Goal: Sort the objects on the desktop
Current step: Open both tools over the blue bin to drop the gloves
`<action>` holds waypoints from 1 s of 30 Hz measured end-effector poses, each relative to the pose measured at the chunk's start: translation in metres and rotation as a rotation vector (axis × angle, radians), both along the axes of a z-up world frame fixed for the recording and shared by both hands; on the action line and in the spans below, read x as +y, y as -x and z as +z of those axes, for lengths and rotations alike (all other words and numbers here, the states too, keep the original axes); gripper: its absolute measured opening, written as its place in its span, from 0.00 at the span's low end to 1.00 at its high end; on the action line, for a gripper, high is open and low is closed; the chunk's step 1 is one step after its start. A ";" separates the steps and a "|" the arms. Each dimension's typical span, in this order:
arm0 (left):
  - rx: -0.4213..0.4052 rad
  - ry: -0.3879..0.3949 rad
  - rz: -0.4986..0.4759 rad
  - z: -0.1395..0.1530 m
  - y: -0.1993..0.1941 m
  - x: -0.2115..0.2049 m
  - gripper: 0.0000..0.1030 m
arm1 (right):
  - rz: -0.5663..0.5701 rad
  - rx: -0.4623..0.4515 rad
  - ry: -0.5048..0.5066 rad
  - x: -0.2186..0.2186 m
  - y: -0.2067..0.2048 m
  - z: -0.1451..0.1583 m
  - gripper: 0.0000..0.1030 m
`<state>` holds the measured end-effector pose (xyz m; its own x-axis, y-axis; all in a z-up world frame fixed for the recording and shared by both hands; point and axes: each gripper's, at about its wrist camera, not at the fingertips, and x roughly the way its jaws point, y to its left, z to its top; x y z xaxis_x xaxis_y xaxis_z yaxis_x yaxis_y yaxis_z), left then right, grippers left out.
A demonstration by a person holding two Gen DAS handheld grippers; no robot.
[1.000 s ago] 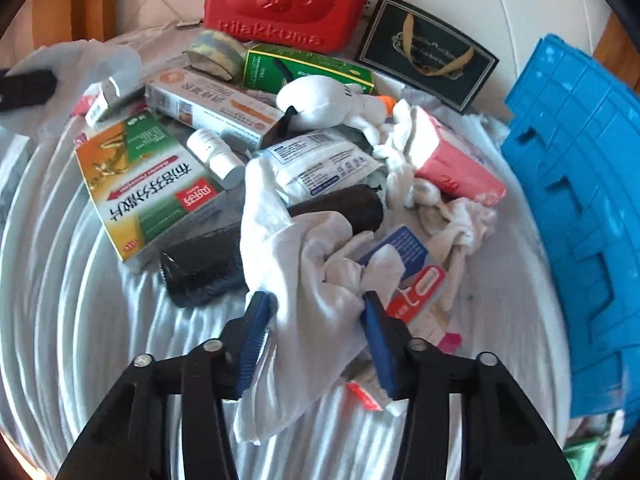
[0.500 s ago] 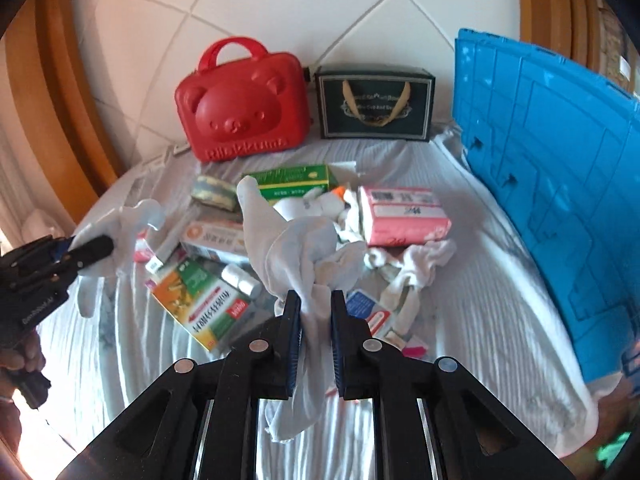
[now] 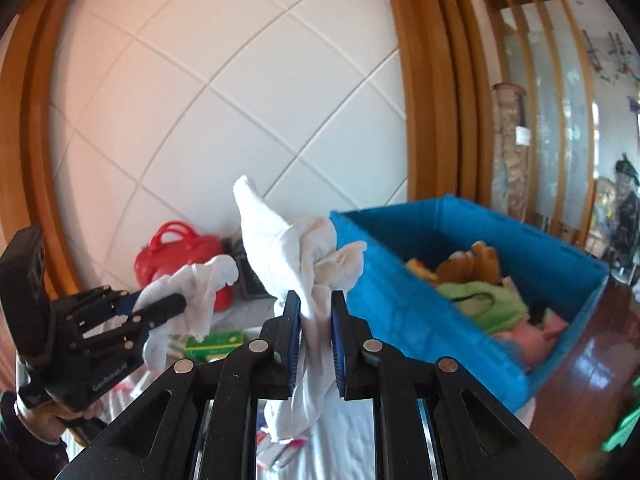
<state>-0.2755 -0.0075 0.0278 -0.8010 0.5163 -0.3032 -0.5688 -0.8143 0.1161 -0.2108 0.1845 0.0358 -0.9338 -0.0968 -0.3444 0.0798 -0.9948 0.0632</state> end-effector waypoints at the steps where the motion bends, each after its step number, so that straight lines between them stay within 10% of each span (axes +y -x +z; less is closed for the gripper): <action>1: 0.013 -0.003 -0.026 0.006 0.004 0.020 0.17 | -0.031 0.019 -0.004 0.016 -0.001 0.007 0.14; 16: -0.031 0.019 -0.135 0.043 0.100 0.256 0.21 | -0.225 -0.040 0.044 0.241 0.085 0.012 0.18; 23: -0.031 0.071 -0.002 0.049 0.127 0.284 0.66 | -0.271 -0.027 0.068 0.281 0.104 0.010 0.75; 30: 0.017 0.030 0.109 0.056 0.117 0.262 0.74 | -0.277 0.043 0.074 0.282 0.086 0.022 0.90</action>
<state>-0.3925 0.2550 0.0836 -0.8571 0.4163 -0.3033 -0.4746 -0.8672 0.1507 -0.2971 0.4669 0.0574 -0.9419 0.1405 -0.3051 -0.1898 -0.9720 0.1386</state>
